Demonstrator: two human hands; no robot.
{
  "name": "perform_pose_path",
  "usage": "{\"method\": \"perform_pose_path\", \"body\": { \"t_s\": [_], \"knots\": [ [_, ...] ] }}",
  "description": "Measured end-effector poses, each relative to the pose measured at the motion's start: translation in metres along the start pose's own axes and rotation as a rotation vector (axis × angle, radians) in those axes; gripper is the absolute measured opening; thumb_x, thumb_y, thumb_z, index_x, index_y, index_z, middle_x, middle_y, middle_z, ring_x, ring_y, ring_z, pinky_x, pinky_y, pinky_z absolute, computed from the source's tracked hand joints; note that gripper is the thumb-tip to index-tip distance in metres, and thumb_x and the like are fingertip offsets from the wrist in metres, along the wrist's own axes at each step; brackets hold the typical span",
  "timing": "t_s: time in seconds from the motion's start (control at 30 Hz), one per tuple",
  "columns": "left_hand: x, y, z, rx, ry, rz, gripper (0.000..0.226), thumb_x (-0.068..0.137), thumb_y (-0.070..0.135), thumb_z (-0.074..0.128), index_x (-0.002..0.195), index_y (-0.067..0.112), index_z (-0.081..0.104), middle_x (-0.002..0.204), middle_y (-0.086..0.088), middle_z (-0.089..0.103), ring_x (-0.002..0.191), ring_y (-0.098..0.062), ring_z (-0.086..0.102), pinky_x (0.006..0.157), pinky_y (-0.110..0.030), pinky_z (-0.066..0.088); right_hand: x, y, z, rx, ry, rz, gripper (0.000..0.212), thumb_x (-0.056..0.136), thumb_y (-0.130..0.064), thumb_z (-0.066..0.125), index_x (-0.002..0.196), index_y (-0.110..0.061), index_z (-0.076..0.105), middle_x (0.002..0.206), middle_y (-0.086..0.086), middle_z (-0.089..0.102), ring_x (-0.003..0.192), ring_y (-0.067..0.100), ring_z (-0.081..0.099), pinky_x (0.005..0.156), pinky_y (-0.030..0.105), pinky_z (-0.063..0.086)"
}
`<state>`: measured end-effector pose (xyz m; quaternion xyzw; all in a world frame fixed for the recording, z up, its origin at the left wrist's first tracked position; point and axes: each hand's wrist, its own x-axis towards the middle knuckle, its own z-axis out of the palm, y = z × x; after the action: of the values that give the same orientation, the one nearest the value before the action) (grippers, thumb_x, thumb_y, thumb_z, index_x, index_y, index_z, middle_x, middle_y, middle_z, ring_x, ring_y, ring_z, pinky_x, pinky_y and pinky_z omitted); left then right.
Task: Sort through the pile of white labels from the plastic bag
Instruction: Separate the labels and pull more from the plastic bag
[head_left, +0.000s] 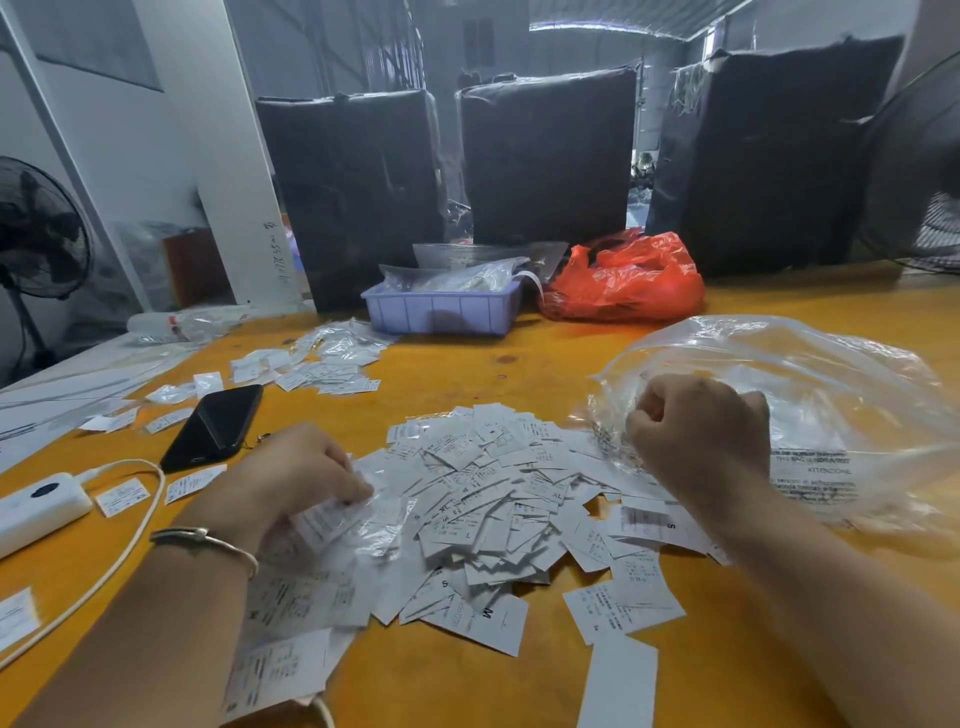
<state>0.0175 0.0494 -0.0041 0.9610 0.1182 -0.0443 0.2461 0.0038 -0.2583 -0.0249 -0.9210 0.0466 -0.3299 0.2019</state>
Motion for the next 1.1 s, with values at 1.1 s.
{"method": "perform_pose_path", "body": {
  "t_s": [1.1],
  "knots": [
    [-0.023, 0.038, 0.062, -0.171, 0.116, 0.672, 0.004, 0.087, 0.026, 0.073, 0.083, 0.027, 0.074, 0.077, 0.017, 0.068, 0.079, 0.004, 0.062, 0.077, -0.031, 0.056, 0.019, 0.038, 0.008, -0.353, -0.088, 0.121, 0.012, 0.084, -0.009, 0.056, 0.091, -0.010, 0.065, 0.093, 0.009, 0.057, 0.093, 0.031, 0.052, 0.075, 0.035, 0.037]
  ]
}}
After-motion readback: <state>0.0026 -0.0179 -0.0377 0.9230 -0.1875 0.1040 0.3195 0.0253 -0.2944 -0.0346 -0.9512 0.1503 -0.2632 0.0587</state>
